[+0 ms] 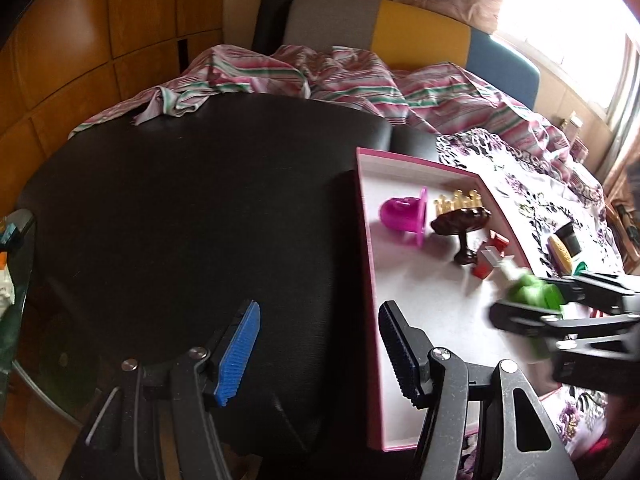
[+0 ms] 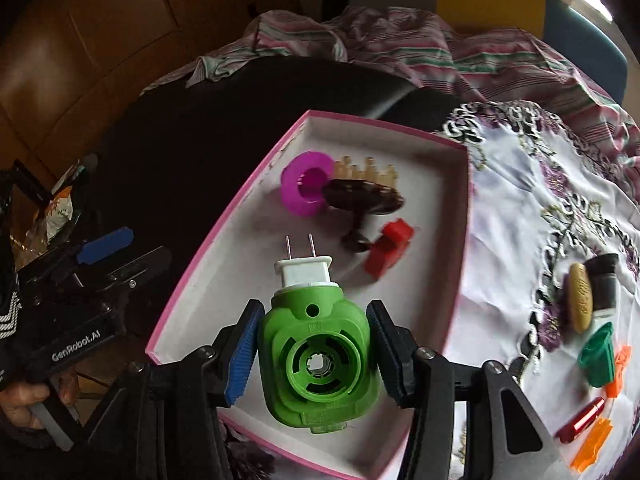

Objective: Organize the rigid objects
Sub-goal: 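Carry the green spray bottle into the tray and open the right tool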

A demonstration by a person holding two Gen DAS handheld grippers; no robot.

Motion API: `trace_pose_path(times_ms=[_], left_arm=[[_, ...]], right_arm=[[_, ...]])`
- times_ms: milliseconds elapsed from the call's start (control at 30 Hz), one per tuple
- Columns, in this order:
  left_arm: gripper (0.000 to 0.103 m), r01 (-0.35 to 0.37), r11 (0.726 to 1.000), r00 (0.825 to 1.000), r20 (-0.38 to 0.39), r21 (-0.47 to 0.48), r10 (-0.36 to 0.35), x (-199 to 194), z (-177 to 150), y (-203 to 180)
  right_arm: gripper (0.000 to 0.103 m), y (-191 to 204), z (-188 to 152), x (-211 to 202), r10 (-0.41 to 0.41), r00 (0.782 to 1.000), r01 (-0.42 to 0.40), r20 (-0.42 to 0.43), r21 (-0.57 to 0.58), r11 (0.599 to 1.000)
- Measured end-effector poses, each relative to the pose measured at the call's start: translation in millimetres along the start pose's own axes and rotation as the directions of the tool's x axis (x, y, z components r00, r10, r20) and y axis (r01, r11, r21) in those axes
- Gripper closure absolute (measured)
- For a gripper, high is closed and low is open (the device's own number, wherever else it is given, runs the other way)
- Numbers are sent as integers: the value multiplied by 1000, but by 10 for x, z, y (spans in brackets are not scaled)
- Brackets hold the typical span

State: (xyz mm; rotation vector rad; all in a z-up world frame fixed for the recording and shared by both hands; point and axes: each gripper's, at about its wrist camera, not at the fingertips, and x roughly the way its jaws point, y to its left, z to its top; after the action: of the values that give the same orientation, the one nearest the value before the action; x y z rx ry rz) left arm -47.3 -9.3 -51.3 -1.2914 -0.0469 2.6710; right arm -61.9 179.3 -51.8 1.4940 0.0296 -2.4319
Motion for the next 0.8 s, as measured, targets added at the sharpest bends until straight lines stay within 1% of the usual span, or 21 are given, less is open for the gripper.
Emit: trace_pose_path(times_ms=[67,167,233,300,333,500,700,800], left_arm=[[40,-3,1000,1000,-1,-11,3,2,-3,46],[40,-7,1000,1000,1,-25,7,3,2,104],[40,-12,999,1000,1,-31,12,7,2,130],[40,-11,999,1000,-2,-38,11,19,6,159],[40,-12,999,1000,-4,-41,12,22,5,168],[40,-18,999,1000,-2,-45,18,23,12,190],[40,-21,999,1000,1,-50,21,9,23,211],[40,-23,999,1000,5,-46,23,-10,24,201]], right_arm=[[50,117,79,167,12,1000,-12,-19,1,1000],[50,222,214,425,-5,999,6,-45,15,1000],[50,219,301,576,-14,998,17,-53,50,999],[50,214,388,690,-2,999,6,-44,76,997],[51,214,428,731,-9,999,12,-34,86,996],[51,258,543,819,-41,999,43,-25,89,995],[50,220,541,816,7,1000,-5,-18,101,995],[50,175,511,761,24,1000,-24,0,115,993]])
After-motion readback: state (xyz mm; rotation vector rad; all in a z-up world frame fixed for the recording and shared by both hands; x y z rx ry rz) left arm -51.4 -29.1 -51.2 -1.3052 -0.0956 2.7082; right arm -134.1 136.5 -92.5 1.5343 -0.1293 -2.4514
